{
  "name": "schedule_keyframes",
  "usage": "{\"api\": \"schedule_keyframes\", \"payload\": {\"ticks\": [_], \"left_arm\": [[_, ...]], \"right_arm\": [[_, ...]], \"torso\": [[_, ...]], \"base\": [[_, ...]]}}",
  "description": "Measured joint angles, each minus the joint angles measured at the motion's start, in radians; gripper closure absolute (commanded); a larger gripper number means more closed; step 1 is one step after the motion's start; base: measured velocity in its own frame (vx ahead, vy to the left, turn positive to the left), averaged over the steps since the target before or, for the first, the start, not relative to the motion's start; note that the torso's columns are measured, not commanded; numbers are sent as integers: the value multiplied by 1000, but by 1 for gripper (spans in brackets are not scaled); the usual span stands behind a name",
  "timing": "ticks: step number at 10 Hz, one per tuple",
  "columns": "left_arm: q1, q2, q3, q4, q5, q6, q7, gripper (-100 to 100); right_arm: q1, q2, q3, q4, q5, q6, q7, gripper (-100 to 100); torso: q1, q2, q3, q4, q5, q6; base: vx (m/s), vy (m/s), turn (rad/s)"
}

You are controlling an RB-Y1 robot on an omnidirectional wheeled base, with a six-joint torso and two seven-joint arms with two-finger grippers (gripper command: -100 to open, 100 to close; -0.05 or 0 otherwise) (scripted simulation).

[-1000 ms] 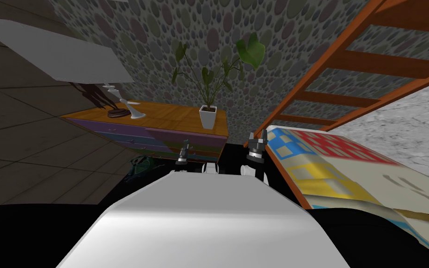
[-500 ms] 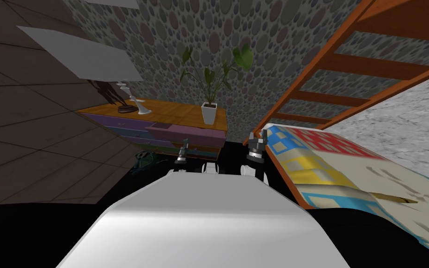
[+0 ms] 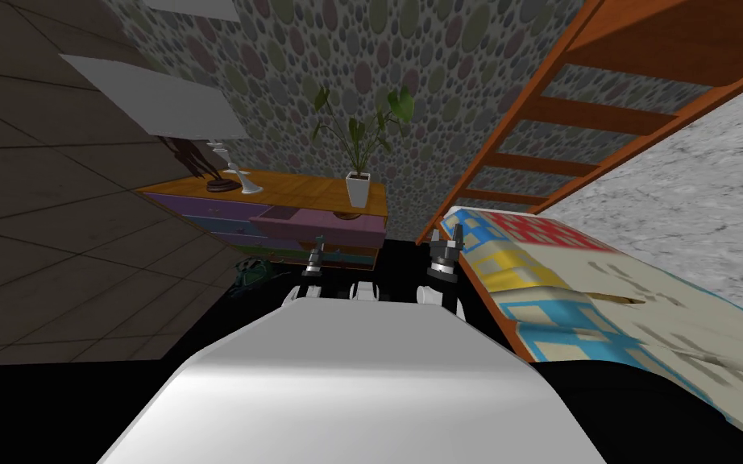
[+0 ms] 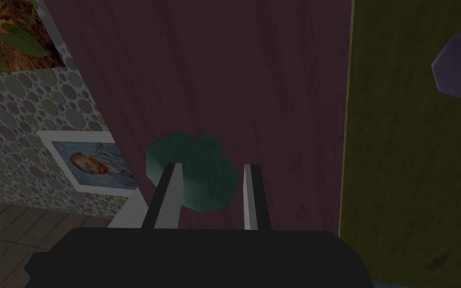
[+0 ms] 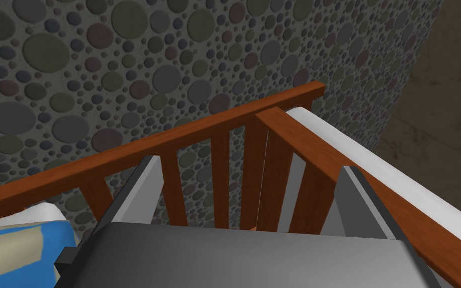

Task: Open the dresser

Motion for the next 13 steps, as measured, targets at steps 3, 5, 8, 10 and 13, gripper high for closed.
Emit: {"api": "schedule_keyframes", "payload": {"ticks": [3,5,8,10,13], "left_arm": [[-68,25,10,75,38,-5,-14,100],[-129,45,20,134,68,-9,-24,100],[-180,78,31,182,109,7,-31,100],[-200,77,33,216,116,-1,-38,100],[-194,81,29,204,116,-6,-32,100]], "right_arm": [[0,0,0,0,0,0,0,0],[0,0,0,0,0,0,0,0],[0,0,0,0,0,0,0,0],[0,0,0,0,0,0,0,0],[0,0,0,0,0,0,0,0]], "torso": [[1,-1,-1,1,-1,-1],[2,6,3,2,-1,-2],[0,4,1,6,-4,-2],[0,1,0,3,-2,-2],[1,8,4,3,-1,-2]], "base": [[-134,-24,-72],[-212,-37,-105],[-127,-23,-40],[-73,-10,14],[-179,-16,27]]}}
